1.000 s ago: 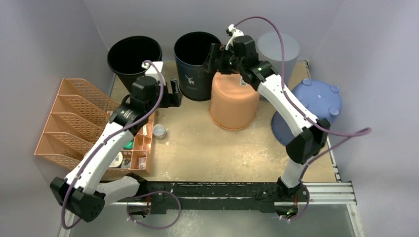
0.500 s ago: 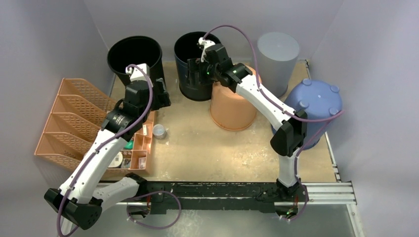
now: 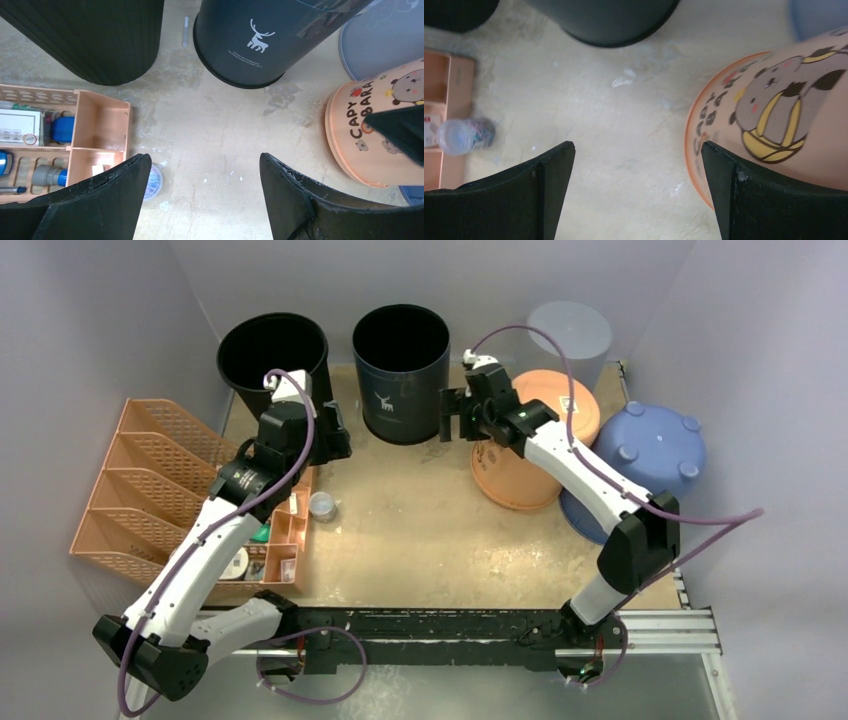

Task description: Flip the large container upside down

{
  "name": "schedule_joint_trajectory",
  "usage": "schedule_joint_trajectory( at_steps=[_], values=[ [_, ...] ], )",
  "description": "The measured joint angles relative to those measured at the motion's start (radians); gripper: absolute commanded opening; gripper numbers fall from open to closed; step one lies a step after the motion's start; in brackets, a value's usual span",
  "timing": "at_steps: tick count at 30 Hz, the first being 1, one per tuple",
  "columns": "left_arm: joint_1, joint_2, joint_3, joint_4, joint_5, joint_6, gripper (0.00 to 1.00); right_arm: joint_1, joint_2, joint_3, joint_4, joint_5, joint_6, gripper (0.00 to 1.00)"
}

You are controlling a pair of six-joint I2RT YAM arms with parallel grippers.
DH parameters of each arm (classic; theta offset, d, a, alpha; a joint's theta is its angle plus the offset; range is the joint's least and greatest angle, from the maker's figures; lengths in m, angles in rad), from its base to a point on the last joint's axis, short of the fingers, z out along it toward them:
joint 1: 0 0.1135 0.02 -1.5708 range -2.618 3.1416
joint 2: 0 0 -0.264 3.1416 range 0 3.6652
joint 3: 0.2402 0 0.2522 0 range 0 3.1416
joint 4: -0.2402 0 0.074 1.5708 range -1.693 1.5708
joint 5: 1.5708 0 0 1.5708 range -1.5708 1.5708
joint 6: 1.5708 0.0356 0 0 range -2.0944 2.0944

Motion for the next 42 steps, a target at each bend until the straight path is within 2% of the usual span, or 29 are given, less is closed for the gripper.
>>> schedule_joint_trajectory(
  at_steps=[12,22,31,36,42],
  values=[
    [0.0,0.01,0.0,0.016,0.056,0.002,0.79,-0.129,-0.037,-0.024,-0.043,0.139,-0.011,1.0],
    [0.0,0.015,0.02,0.006,0.059,0.023,0.79,-0.121,-0.035,-0.064,-0.072,0.19,0.018,1.0],
    [0.0,0.118,0.264,-0.011,0.042,0.098,0.8,-0.126,-0.056,-0.135,-0.125,0.229,0.05,1.0],
    [0.0,0.187,0.29,0.078,0.077,0.128,0.8,-0.125,-0.093,-0.126,-0.129,0.182,0.043,1.0],
    [-0.008,0.467,0.581,0.087,0.193,0.193,0.8,-0.108,-0.232,-0.104,-0.056,0.023,0.032,1.0]
  ],
)
